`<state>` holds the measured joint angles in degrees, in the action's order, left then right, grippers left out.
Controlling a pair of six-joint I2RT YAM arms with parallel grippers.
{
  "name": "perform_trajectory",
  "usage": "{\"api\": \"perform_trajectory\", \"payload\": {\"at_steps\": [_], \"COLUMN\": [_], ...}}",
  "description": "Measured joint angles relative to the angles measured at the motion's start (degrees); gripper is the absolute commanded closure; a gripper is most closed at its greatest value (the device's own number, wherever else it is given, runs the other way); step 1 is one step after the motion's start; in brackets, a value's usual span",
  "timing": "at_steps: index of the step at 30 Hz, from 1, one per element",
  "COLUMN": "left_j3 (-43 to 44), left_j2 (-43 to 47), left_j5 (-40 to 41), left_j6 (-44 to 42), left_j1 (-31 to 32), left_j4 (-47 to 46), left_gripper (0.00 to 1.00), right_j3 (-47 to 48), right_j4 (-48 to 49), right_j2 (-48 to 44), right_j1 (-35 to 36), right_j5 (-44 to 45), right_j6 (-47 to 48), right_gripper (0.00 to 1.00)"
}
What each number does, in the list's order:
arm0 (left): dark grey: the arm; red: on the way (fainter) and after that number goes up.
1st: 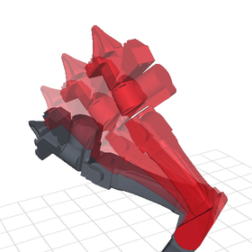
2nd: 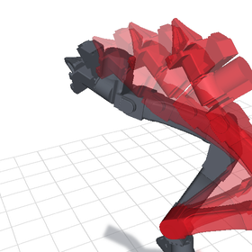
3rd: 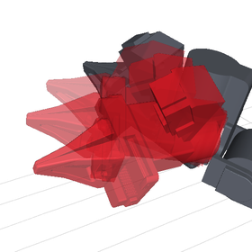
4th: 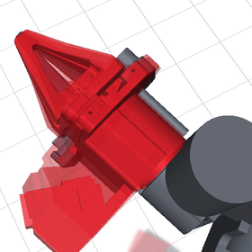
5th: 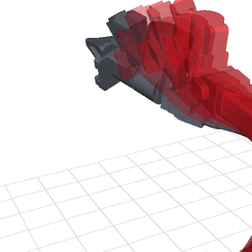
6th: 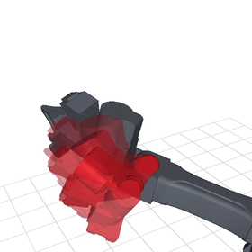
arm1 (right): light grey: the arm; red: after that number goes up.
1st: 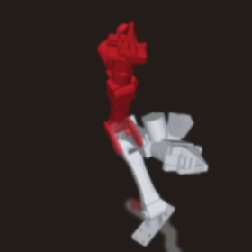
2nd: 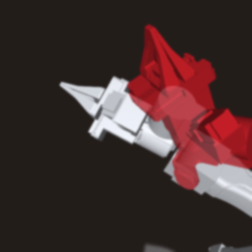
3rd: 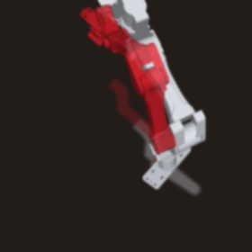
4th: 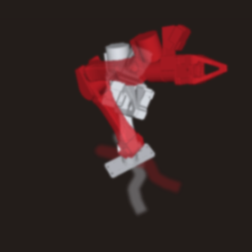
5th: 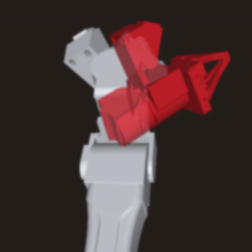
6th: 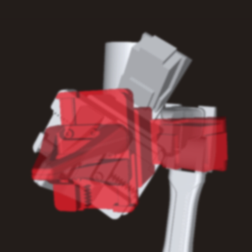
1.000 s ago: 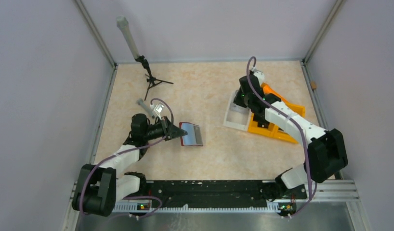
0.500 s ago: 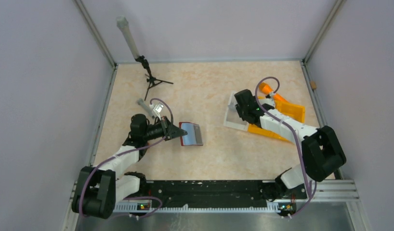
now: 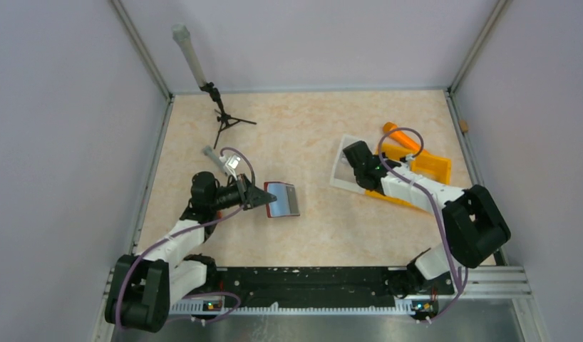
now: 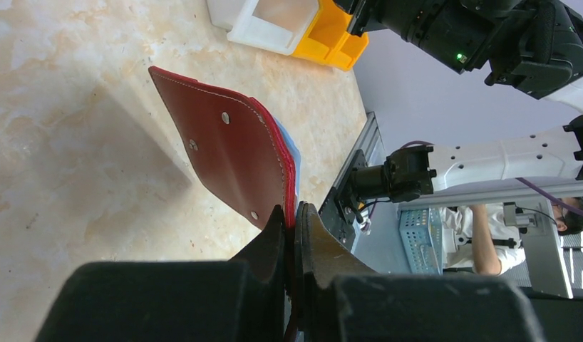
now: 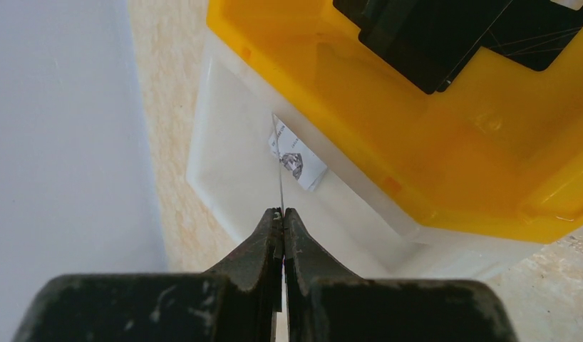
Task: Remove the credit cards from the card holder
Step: Place the credit card in the storage box.
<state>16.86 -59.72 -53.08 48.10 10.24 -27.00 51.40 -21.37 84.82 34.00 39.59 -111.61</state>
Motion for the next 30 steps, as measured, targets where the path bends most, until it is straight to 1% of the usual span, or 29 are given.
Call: {"api": "perform_trajectory", "payload": {"at_steps": [9,10,12,14,15,17,22,26,28,30], "left_j3": [-0.57,-0.57,-0.59,-0.59,-0.59,-0.59,-0.59,-0.59,-0.59,-0.59], "left_j2": [0.0,0.0,0.0,0.0,0.0,0.0,0.0,0.13,0.52,1.05], "left_j5": [0.02,0.02,0.02,0.04,0.04,0.04,0.17,0.35,0.5,0.59], "left_j6": [0.0,0.0,0.0,-0.02,-0.02,-0.02,-0.02,-0.07,-0.15,-0.26], "left_j1": [0.0,0.0,0.0,0.0,0.0,0.0,0.0,0.0,0.0,0.0], "left_j4": [0.02,0.02,0.02,0.02,0.04,0.04,0.13,0.74,1.27,1.86], "left_gripper": [1.0,1.0,1.0,1.0,1.0,1.0,1.0,1.0,1.0,1.0], "right_j3": [2.84,3.02,3.02,3.02,3.04,3.08,3.39,3.37,3.37,3.45], "right_j4": [1.18,1.55,2.67,3.74,4.04,4.33,3.89,1.49,1.05,1.27], "right_j2": [6.6,7.17,8.04,8.66,8.92,9.49,9.25,5.97,2.99,-0.22], "right_j1": [0.87,0.87,0.98,0.98,0.98,1.03,1.51,2.64,3.34,3.74], "right_j5": [4.44,4.87,5.9,6.69,6.93,6.99,6.91,6.75,5.86,4.2], "right_j6": [-5.03,-5.27,-5.75,-6.08,-6.1,-5.62,-5.42,-3.96,-0.22,7.1], "right_gripper": [1.0,0.96,0.71,0.5,0.44,0.38,0.37,0.39,0.39,0.39]}}
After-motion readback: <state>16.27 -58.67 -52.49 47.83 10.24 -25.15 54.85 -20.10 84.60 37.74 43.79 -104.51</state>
